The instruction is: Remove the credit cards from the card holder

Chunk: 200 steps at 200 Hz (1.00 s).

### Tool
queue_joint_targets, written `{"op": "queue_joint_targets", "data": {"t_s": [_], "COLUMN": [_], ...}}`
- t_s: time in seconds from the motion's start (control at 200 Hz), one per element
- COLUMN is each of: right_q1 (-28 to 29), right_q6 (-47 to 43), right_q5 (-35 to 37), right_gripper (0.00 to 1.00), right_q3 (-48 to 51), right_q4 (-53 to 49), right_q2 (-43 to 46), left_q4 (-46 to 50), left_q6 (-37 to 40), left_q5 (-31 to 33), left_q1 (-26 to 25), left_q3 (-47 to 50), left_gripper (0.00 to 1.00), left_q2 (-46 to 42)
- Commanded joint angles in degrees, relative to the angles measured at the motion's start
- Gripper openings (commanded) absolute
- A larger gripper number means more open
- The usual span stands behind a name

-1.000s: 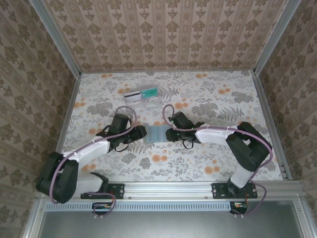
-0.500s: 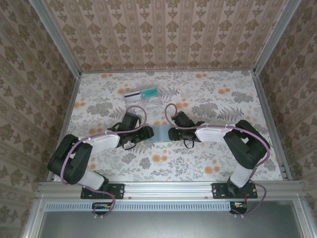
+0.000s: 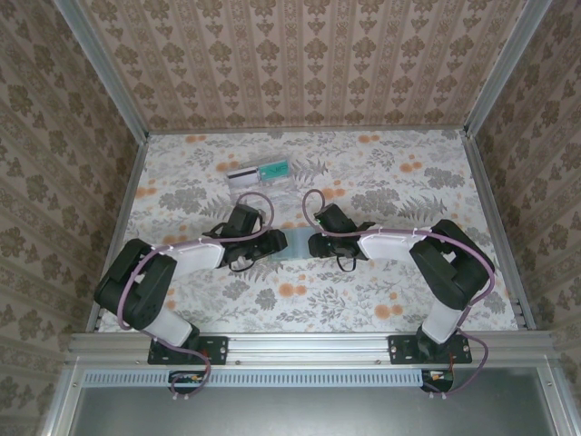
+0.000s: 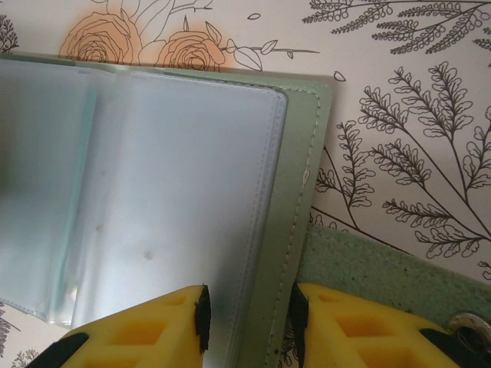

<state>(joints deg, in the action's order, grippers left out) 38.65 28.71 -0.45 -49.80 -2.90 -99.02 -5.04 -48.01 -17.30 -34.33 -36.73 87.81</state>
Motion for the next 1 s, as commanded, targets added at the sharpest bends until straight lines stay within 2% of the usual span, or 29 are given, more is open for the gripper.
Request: {"op": "queue_joint_targets", "data": {"t_s": [0.0,0.22,0.995], "right_q1": [0.01,0.02,-0.01], "right_q6": [0.65,0.78,0.82], "right_q5": [-1.18,-1.25,-1.44], "right_gripper": [0.37,0.37,0.37], "right_q3": [-0.39,-0.48,-0.88], "right_q4": [-0.27,-0.27,-0.44], "right_q2": [-1.08,-1.05,-1.46], "left_q4": [4.19,7.05,1.02], "left_q6": [1.25,3.51,2.16], "left_q5": [1.83,2.2,-3.22], "left_q1": [-0.39,-0.39,-1.16], "left_q3": [-1.83,-3.28,-3.1], "left_gripper": [0.59,0.59,0.58], "left_q2": [-1.71,-3.44,2.4]}}
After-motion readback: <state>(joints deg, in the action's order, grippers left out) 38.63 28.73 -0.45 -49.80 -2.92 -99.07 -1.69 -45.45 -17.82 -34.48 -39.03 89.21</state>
